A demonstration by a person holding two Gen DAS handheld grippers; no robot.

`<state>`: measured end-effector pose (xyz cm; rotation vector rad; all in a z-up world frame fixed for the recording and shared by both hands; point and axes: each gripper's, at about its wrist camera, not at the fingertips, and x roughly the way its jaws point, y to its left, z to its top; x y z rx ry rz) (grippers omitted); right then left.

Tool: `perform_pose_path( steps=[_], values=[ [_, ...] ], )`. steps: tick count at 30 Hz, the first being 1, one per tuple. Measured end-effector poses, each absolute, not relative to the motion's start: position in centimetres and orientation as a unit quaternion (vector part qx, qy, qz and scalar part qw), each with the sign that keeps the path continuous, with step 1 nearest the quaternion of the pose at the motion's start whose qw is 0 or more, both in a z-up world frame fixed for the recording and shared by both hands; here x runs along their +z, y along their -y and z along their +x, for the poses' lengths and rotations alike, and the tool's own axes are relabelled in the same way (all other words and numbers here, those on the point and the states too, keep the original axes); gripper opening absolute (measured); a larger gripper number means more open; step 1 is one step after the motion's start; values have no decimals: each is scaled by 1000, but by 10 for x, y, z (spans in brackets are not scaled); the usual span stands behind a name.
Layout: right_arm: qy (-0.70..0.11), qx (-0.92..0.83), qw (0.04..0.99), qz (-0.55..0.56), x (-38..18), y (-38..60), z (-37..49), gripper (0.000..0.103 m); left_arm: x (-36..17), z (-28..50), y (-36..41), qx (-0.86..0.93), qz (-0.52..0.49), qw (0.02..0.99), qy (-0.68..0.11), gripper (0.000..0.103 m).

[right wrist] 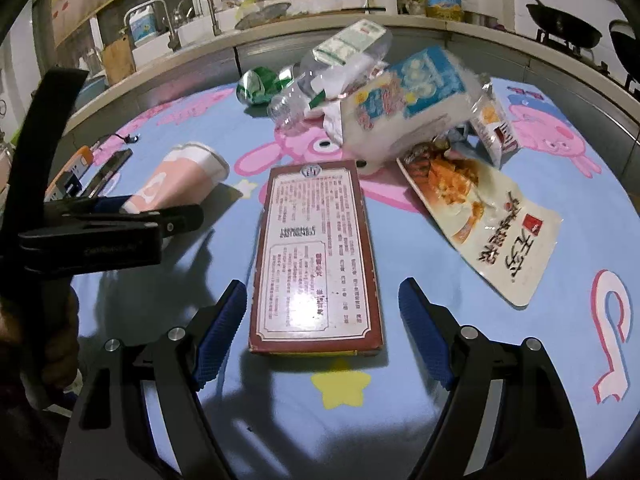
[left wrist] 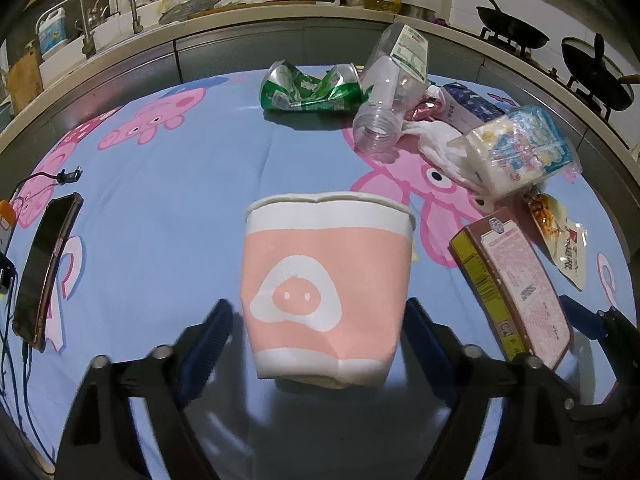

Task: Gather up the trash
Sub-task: 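Carry the cup and box to the beige bin and open both tools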

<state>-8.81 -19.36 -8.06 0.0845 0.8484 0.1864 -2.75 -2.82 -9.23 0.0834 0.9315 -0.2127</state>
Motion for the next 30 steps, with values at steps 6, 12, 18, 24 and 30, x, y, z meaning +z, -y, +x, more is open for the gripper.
perform_pose_path(
  steps=[6, 12, 18, 24, 30],
  values=[
    [-370, 121, 920, 52, -60, 195, -98, 58, -78, -31, 29, -114, 44, 894, -431, 63],
    [-310, 123, 938, 96, -20, 227, -107, 58, -29, -27, 47, -133, 49, 912, -385, 64],
    [-280, 65, 943, 167, -5, 306, -113, 58, 17, -25, 122, -211, 87, 915, -333, 64],
    [-298, 41, 900, 316, -34, 413, -112, 58, 16, -16, 236, -328, 115, 867, -356, 64],
    [-301, 29, 853, 426, -72, 489, -110, 58, -4, 2, 323, -365, 132, 832, -397, 64]
  ],
)
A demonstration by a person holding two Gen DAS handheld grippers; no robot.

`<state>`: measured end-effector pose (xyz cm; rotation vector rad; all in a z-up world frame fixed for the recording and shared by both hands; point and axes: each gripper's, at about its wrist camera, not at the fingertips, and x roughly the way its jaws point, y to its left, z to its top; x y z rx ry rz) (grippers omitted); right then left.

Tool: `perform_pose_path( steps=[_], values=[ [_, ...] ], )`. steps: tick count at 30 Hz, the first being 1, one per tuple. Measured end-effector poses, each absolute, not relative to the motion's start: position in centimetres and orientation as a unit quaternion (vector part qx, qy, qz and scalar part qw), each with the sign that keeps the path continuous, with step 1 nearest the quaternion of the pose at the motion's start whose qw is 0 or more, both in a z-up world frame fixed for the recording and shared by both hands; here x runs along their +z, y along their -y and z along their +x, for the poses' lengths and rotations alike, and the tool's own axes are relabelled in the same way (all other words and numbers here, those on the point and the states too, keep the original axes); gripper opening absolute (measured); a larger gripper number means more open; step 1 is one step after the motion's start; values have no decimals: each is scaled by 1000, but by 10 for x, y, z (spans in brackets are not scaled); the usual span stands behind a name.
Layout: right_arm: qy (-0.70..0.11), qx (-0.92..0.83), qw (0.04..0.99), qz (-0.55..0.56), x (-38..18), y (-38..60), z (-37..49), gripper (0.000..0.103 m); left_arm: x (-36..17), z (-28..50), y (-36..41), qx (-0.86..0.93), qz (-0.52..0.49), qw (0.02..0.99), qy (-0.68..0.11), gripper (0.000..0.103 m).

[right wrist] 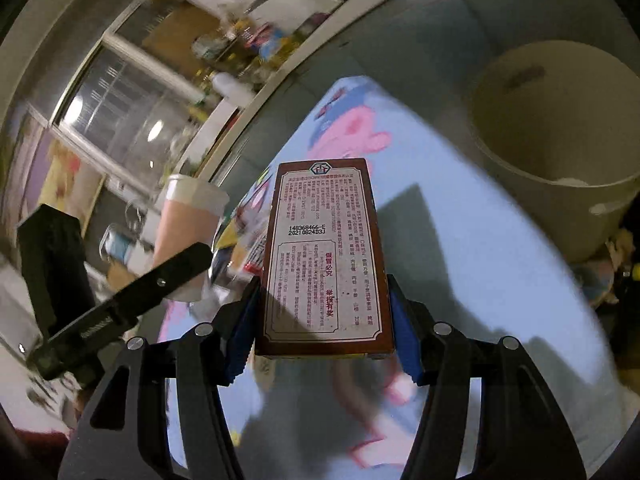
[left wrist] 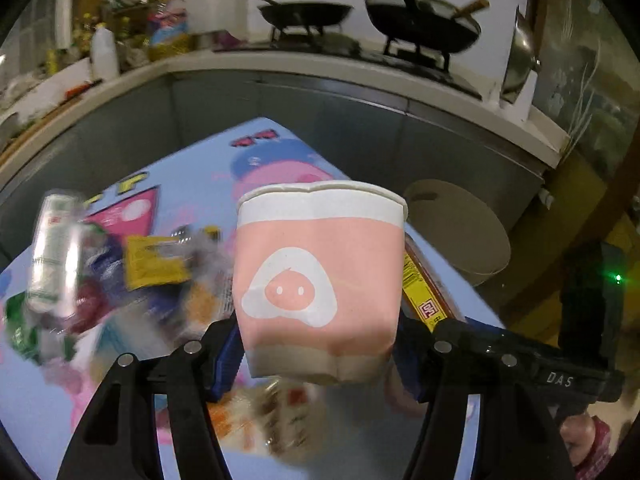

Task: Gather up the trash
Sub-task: 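Carry the cup and box to the beige bin and open both tools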

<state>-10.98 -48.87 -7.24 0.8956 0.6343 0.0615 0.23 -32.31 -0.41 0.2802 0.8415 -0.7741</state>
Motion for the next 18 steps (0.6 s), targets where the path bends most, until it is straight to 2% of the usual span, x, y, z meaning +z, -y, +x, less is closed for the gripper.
perform_pose_path(
  steps=[10, 12, 13, 14, 18],
  values=[
    [-256, -97, 865, 420, -72, 587, -142, 59, -19, 1, 456, -430, 179, 782, -415, 66],
    [-271, -140, 864, 401, -76, 600, -139, 63, -28, 1, 484, -437, 193, 771, -420, 70],
    [-279, -154, 862, 395, -78, 605, -137, 75, -33, 0, 496, -440, 201, 768, -420, 75],
    [-280, -170, 860, 391, -79, 610, -137, 78, -39, 0, 510, -430, 214, 773, -415, 76],
    [-275, -217, 870, 347, -72, 604, -140, 78, -49, 5, 522, -414, 219, 773, -427, 78]
  ],
)
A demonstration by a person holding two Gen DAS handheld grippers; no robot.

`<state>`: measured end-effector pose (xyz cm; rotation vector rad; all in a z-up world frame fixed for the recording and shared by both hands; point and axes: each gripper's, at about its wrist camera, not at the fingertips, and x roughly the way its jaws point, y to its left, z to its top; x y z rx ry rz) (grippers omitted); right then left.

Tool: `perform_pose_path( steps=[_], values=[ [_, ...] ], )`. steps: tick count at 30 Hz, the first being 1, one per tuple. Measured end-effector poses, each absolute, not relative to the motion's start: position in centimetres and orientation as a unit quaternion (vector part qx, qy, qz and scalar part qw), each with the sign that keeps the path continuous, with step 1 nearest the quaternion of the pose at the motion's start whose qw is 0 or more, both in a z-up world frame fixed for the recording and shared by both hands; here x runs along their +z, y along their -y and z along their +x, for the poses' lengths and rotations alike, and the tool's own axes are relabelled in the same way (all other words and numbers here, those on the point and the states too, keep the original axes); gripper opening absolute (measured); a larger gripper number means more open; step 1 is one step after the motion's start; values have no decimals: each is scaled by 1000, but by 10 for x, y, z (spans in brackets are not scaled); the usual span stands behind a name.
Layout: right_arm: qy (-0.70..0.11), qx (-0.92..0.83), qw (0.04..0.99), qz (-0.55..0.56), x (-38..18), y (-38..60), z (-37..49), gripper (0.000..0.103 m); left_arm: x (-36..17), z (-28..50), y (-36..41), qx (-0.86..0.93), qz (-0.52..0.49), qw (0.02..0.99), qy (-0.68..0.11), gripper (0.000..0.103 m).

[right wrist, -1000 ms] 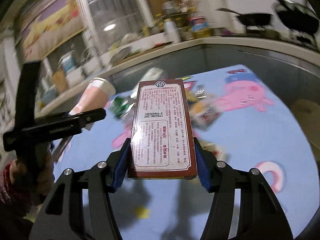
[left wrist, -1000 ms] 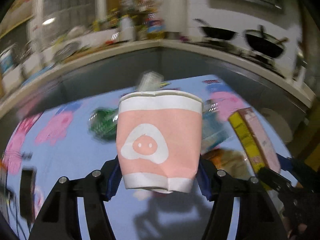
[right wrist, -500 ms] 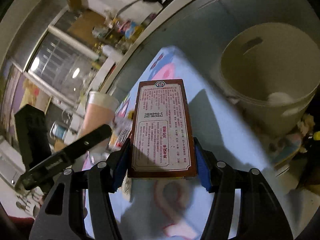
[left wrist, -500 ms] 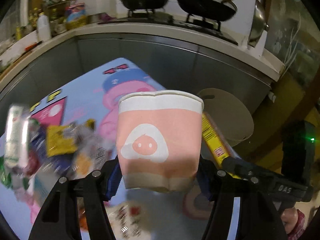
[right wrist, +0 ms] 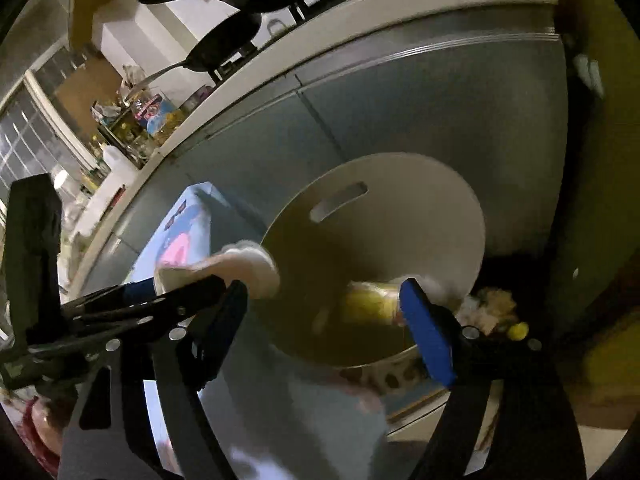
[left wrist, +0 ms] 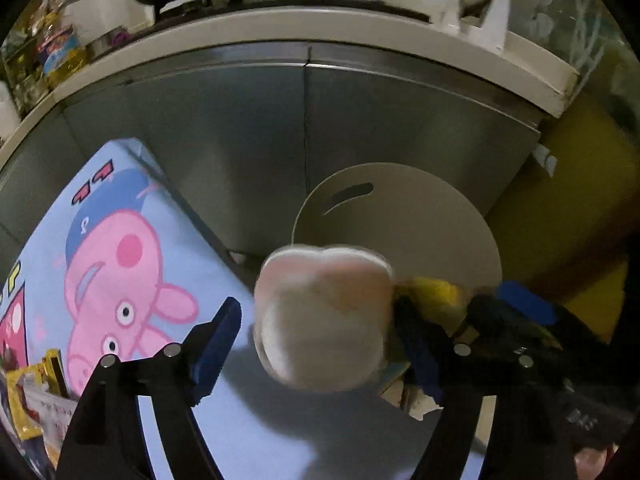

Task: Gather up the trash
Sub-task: 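Carry the cup and box to the beige bin and open both tools, then grasp the blue snack bag with the left tool while the right tool grasps a foil wrapper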

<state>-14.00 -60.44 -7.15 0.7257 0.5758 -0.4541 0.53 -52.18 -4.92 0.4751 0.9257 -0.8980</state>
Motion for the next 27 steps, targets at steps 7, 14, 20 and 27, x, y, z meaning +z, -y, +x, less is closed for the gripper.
perform_pose_path(
  steps=[7, 14, 20, 27],
  values=[
    [-296, -247, 887, 255, -62, 574, -128, 78, -29, 3, 470, -411, 193, 801, -390, 78],
    [-299, -237, 895, 231, -55, 551, -124, 78, -3, 14, 397, -396, 134, 821, -388, 78],
    [-299, -222, 902, 217, -43, 530, -115, 78, 18, 23, 320, -367, 99, 847, -371, 78],
    [-306, -194, 912, 192, -30, 494, -91, 78, 23, 45, 221, -303, 57, 874, -375, 77]
  ],
)
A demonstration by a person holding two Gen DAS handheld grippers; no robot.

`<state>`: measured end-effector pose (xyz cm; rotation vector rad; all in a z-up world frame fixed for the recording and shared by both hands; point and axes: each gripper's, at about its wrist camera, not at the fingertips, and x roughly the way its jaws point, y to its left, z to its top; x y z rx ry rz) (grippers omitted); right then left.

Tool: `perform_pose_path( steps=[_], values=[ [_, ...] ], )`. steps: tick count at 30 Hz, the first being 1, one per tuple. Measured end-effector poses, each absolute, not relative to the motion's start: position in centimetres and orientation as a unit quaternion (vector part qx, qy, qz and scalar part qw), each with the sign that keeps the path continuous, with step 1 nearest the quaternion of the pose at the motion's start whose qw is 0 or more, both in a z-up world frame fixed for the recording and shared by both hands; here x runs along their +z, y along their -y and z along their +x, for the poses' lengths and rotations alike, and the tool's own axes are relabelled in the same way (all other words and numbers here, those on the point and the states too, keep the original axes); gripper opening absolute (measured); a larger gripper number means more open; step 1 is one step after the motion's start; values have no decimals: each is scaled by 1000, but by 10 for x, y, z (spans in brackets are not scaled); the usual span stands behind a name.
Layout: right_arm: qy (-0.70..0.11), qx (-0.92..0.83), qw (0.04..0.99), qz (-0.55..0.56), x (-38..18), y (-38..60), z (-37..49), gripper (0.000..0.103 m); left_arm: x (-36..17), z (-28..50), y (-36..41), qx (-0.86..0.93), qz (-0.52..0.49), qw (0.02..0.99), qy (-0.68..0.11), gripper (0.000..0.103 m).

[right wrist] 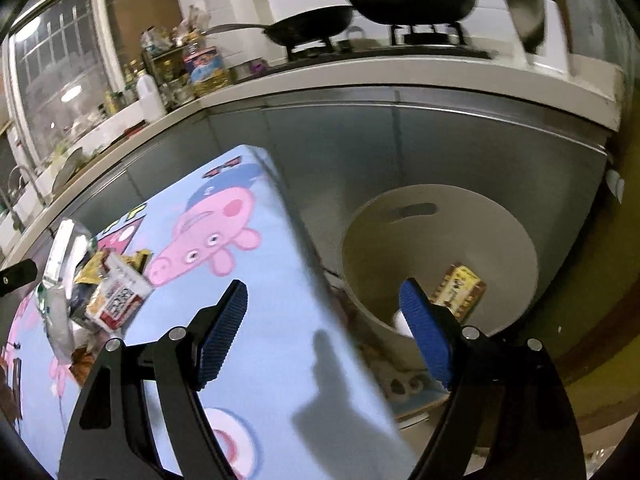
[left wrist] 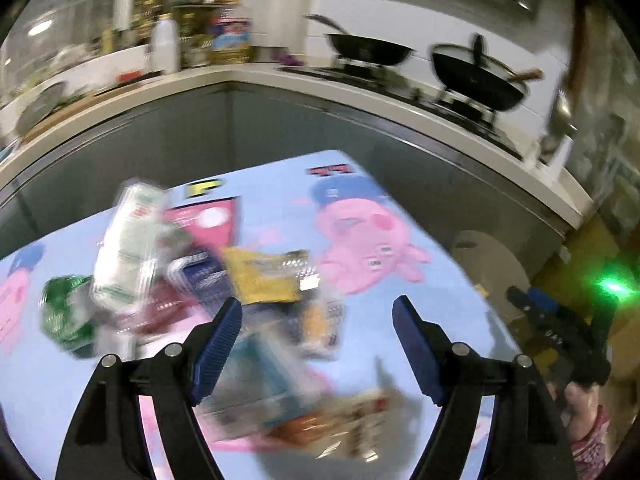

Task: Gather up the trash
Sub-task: 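Grasp the blue snack bag with the left tool while the right tool grasps a foil wrapper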

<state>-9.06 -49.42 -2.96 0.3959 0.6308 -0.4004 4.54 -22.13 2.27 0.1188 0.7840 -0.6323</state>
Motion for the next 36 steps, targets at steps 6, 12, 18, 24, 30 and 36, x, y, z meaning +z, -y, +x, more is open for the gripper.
perform_pose_path(
  steps=[6, 12, 18, 24, 30, 36],
  values=[
    [-316, -118, 922, 189, -25, 453, -65, 65, 5, 67, 143, -240, 19, 882, -404, 72],
    [-344, -18, 913, 218, -35, 412, -35, 51, -15, 75, 102, -229, -14, 872, -433, 71],
    [-362, 26, 904, 227, -39, 378, -7, 51, -22, 62, 113, -262, 16, 871, -416, 89],
    [-372, 17, 896, 241, -47, 376, 13, 53, -35, 47, 173, -312, 136, 868, -363, 99],
    [-369, 48, 847, 380, -71, 408, 25, 75, -49, 48, 204, -356, 197, 847, -343, 99],
    [-385, 71, 840, 375, -78, 386, 47, 76, -57, 56, 197, -356, 190, 844, -352, 77]
  ],
)
